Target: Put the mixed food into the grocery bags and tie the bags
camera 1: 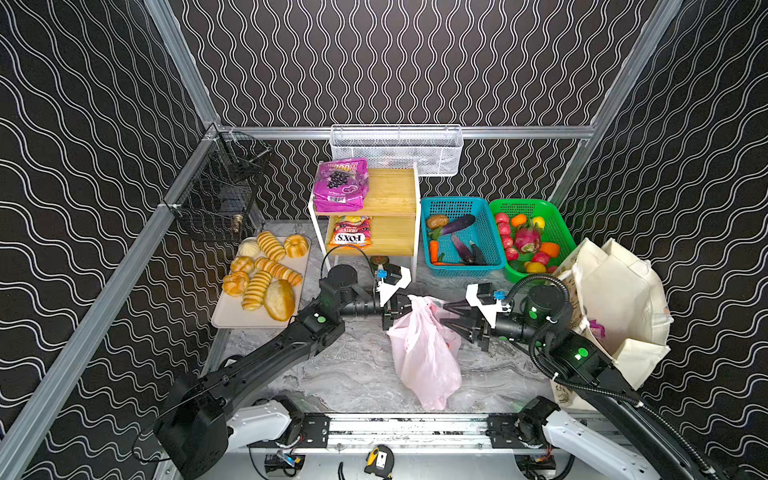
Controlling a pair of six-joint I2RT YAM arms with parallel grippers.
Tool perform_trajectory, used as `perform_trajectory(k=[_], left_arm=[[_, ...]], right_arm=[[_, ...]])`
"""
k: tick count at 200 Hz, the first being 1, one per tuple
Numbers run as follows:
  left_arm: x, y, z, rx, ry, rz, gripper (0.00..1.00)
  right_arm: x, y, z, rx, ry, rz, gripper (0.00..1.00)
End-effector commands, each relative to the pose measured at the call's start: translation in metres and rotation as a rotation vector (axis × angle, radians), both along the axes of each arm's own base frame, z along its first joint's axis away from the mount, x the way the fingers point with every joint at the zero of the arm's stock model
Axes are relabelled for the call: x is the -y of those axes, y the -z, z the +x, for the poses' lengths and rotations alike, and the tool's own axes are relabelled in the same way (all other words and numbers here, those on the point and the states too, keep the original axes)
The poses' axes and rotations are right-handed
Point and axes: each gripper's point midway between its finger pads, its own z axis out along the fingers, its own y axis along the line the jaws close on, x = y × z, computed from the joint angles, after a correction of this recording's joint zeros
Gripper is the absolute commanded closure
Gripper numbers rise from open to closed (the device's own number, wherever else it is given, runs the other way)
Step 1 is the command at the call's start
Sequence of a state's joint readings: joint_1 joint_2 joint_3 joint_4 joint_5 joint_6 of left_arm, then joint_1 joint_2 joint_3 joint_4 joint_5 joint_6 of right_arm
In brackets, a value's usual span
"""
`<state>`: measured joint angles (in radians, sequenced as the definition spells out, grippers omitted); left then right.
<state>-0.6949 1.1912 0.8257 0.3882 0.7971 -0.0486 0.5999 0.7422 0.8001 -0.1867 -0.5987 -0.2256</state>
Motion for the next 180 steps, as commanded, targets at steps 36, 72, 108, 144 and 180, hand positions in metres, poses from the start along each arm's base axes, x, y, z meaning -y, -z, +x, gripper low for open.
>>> perform_trajectory(k=[36, 72, 108, 144, 180], left_arm=[[-0.002, -0.009, 0.0, 0.016, -0.01, -0.016, 1.0], [-0.003, -0.002, 0.002, -0.017, -0.032, 0.01, 1.0], [-0.003, 0.017, 0.009, -0.07, -0.064, 0.033, 1.0], [0.003, 0.017, 0.011, -0.093, -0.032, 0.011, 1.0], [0.008, 0.012, 0.015, -0.111, -0.028, -0.026, 1.0]], right_arm=[[-0.006, -0.011, 0.014, 0.043, 0.02, 0.012, 0.89], [-0.015, -0.005, 0.024, 0.051, 0.018, 0.025, 0.89], [-0.019, 0.01, 0.036, 0.062, 0.04, 0.003, 0.87], [-0.018, 0.034, 0.048, 0.035, 0.092, -0.062, 0.83], [-0.019, 0.045, 0.042, 0.04, 0.049, -0.103, 0.79]])
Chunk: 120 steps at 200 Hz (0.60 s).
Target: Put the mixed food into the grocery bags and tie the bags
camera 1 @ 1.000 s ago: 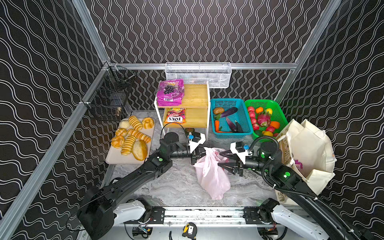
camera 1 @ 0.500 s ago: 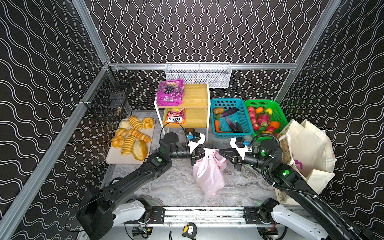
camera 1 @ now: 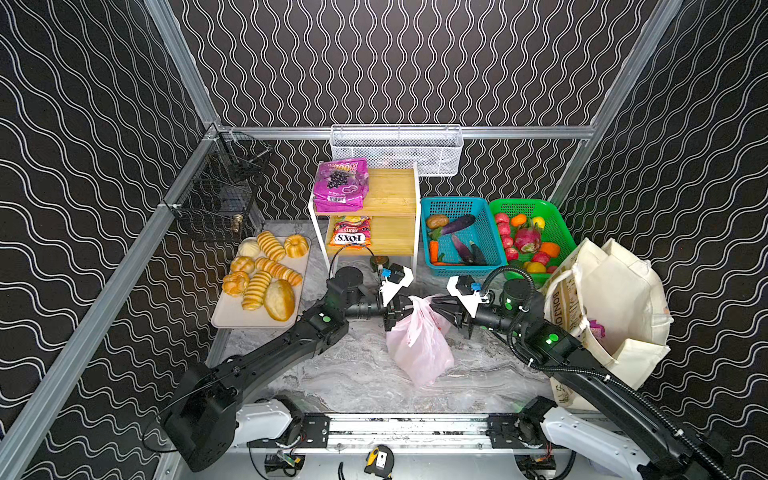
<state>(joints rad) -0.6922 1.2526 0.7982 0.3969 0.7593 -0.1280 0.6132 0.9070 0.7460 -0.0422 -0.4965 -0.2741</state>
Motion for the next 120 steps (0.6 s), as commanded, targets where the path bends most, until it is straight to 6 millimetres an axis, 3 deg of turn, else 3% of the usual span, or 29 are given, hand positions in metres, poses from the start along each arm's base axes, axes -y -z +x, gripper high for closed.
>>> perform_trajectory(k=[1, 48, 103, 120], left_arm=[[0.003, -0.021, 0.001, 0.029, 0.013, -0.074, 1.0], [0.006, -0.027, -0.001, 0.034, 0.044, -0.086, 1.0], [0.009, -0.03, -0.004, 0.008, 0.077, -0.101, 1.0], [0.009, -0.032, -0.003, -0.002, 0.075, -0.116, 1.0]], right_arm=[[-0.001, 0.002, -0.002, 0.042, -0.028, -0.025, 0.78], [0.004, -0.002, 0.009, 0.105, 0.035, -0.035, 0.73], [-0.004, -0.026, 0.0, 0.074, -0.012, 0.091, 0.7], [-0.009, -0.026, -0.005, 0.052, -0.056, 0.102, 0.73]])
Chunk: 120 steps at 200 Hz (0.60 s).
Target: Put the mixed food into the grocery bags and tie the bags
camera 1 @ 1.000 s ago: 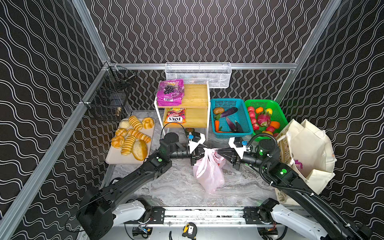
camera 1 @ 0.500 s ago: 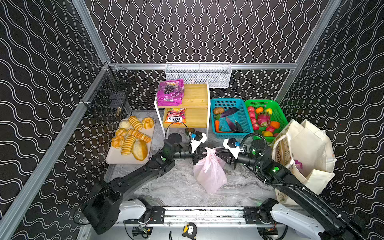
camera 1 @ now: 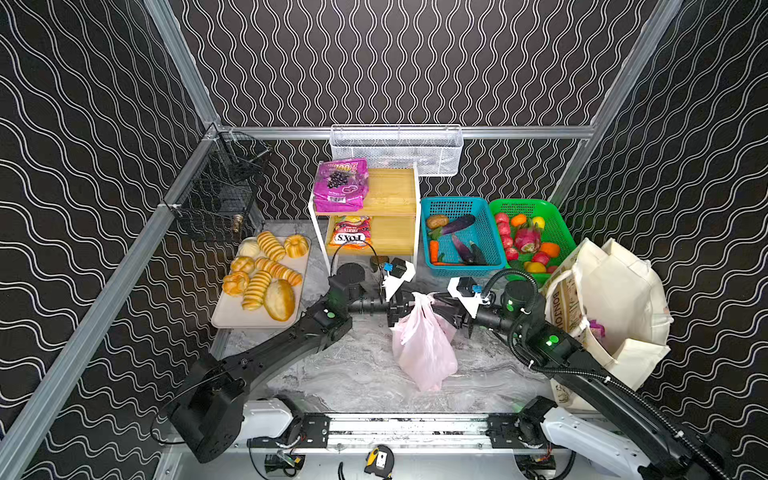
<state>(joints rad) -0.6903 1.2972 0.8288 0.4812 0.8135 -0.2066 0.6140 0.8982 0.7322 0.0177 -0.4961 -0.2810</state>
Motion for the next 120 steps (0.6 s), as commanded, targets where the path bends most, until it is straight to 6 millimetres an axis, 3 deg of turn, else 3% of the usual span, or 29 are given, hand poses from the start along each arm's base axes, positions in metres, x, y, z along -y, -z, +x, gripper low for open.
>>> perform_trajectory(k=[1, 54, 61, 111, 120], left_arm=[[0.001, -0.018, -0.003, 0.024, 0.027, -0.061, 1.0], [-0.001, -0.016, -0.001, 0.029, 0.001, -0.047, 1.0], [-0.001, -0.015, -0.001, 0.031, -0.004, -0.041, 1.0], [-0.003, -0.008, 0.002, 0.029, -0.024, 0.002, 1.0], [-0.003, -0.006, 0.003, 0.024, -0.032, 0.016, 0.94]], right_arm=[[-0.008, -0.017, -0.006, 0.001, -0.058, 0.073, 0.73], [-0.005, -0.009, 0.003, -0.031, -0.005, 0.043, 0.93], [-0.004, -0.008, 0.003, -0.027, 0.003, 0.037, 1.0], [0.003, -0.005, 0.005, -0.038, 0.046, 0.014, 1.0], [0.003, -0.006, 0.006, -0.04, 0.054, 0.015, 1.0]])
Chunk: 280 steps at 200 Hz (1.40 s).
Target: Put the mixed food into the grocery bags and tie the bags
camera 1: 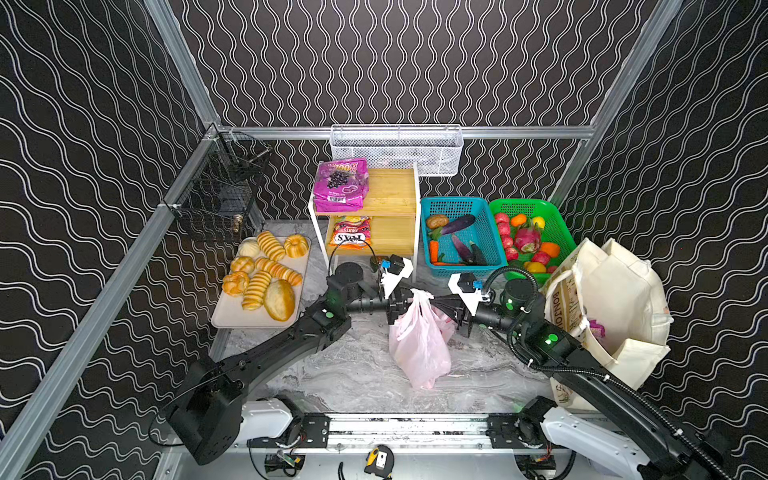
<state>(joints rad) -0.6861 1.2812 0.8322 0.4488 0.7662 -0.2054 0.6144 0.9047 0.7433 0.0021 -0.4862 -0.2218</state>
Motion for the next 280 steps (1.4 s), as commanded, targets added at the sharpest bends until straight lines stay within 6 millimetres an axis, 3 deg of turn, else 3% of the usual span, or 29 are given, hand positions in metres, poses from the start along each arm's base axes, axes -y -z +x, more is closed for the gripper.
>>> perform_trajectory(k=[1, 23, 45, 91, 113, 163, 175, 199, 216, 258, 280], left_arm=[[0.001, -0.005, -0.004, 0.029, 0.018, 0.007, 0.94], [0.0, -0.003, -0.004, 0.03, 0.024, 0.031, 0.96], [-0.002, -0.001, -0.003, 0.031, 0.003, 0.046, 0.87], [-0.005, 0.0, -0.005, 0.044, 0.001, 0.064, 0.92], [-0.003, 0.0, -0.008, 0.037, 0.023, 0.057, 1.0], [0.0, -0.005, -0.01, 0.015, 0.055, 0.03, 1.0], [0.001, -0.005, -0.01, 0.008, 0.059, 0.029, 1.0], [0.001, -0.005, -0.01, 0.001, 0.053, 0.027, 1.0], [0.0, -0.005, -0.009, -0.001, 0.048, 0.023, 1.0], [0.0, -0.003, -0.007, -0.006, 0.039, 0.025, 1.0], [0.002, -0.004, -0.008, -0.011, 0.051, 0.02, 1.0]], right_arm=[[0.003, -0.006, 0.004, 0.021, 0.034, -0.002, 1.0], [0.008, -0.008, 0.009, 0.019, 0.08, 0.003, 1.0], [0.01, -0.009, 0.007, 0.023, 0.08, -0.001, 1.0], [0.011, -0.004, 0.005, -0.003, 0.075, -0.026, 1.0], [0.008, -0.006, 0.0, 0.0, 0.038, -0.021, 0.94], [0.002, -0.005, -0.006, 0.0, -0.013, -0.02, 0.68], [0.003, -0.004, -0.006, 0.014, -0.013, -0.021, 0.66], [0.007, -0.004, -0.006, 0.067, 0.002, -0.019, 0.68], [0.012, -0.003, -0.003, 0.093, 0.038, -0.024, 0.78], [0.007, -0.001, -0.013, 0.041, -0.028, -0.029, 0.89], [-0.003, -0.004, -0.022, -0.002, -0.1, 0.033, 0.86]])
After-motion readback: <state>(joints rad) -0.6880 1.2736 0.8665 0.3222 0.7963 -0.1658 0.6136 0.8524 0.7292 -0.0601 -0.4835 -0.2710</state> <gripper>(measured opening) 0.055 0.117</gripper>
